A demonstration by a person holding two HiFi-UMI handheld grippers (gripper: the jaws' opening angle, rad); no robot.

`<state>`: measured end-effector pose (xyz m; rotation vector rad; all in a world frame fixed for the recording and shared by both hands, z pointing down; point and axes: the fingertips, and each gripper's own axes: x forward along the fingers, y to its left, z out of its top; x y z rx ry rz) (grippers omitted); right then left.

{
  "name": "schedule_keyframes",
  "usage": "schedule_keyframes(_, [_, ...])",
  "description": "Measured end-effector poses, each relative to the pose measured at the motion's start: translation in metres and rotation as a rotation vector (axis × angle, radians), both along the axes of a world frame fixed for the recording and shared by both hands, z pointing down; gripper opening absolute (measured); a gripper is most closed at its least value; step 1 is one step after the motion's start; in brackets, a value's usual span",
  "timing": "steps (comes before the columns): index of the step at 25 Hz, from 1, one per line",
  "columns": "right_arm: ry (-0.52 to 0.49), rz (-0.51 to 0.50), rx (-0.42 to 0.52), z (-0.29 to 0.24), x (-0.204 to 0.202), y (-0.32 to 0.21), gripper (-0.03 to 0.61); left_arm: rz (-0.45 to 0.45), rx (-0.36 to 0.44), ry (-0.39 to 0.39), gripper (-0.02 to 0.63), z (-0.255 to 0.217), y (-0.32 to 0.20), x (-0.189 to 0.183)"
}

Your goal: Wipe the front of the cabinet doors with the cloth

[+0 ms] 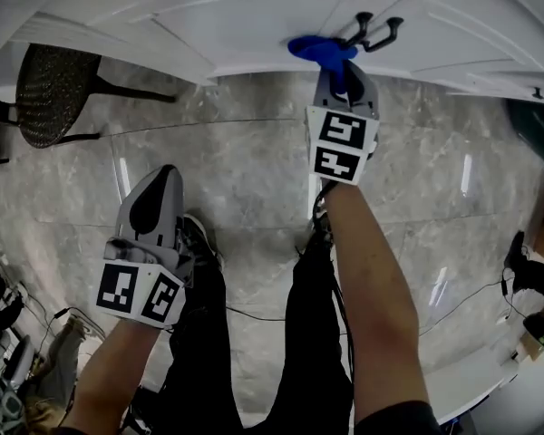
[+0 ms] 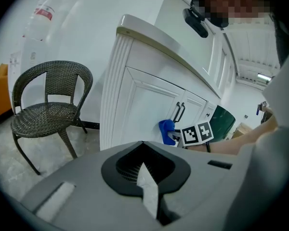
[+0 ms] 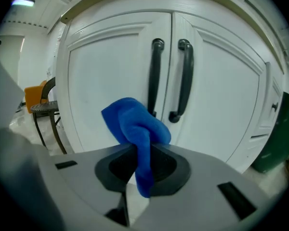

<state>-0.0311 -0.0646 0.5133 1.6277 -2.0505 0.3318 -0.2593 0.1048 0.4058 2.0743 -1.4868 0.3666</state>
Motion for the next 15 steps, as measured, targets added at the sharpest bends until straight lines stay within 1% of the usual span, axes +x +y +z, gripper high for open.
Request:
schedule_keyframes(2, [-0.024, -0.003, 0.004, -0.003, -0.025, 0.009, 0.051, 0.000, -0.006, -0.001, -0.002, -0.001, 0.003, -0.016])
schedule_keyframes(4, [-0.047, -0.047, 0.015, -0.006, -0.068, 0.019, 0.051, 0.011, -0.010, -0.005, -0.001, -0.003, 0.006, -0.032])
schedule_keyframes(9, [-0.107, -0.266, 0.041, -0.007, -0.220, 0.045, 0.051, 0.039, -0.027, -0.027, -0.002, -0.004, 0.014, -0.071])
schedule_keyframes(11, [-0.129, -0.330, 0.042, -0.003, -0.268, 0.049, 0.051, 0.043, -0.032, -0.038, -0.002, -0.004, 0.015, -0.084])
schedule_keyframes(13, [-0.138, -0.361, 0.038, 0.001, -0.295, 0.047, 0.051, 0.039, -0.036, -0.046, -0.002, -0.001, 0.015, -0.095])
schedule_keyframes(15, [-0.143, -0.358, 0.029, 0.007, -0.300, 0.038, 0.051, 0.028, -0.039, -0.051, -0.002, 0.004, 0.013, -0.101])
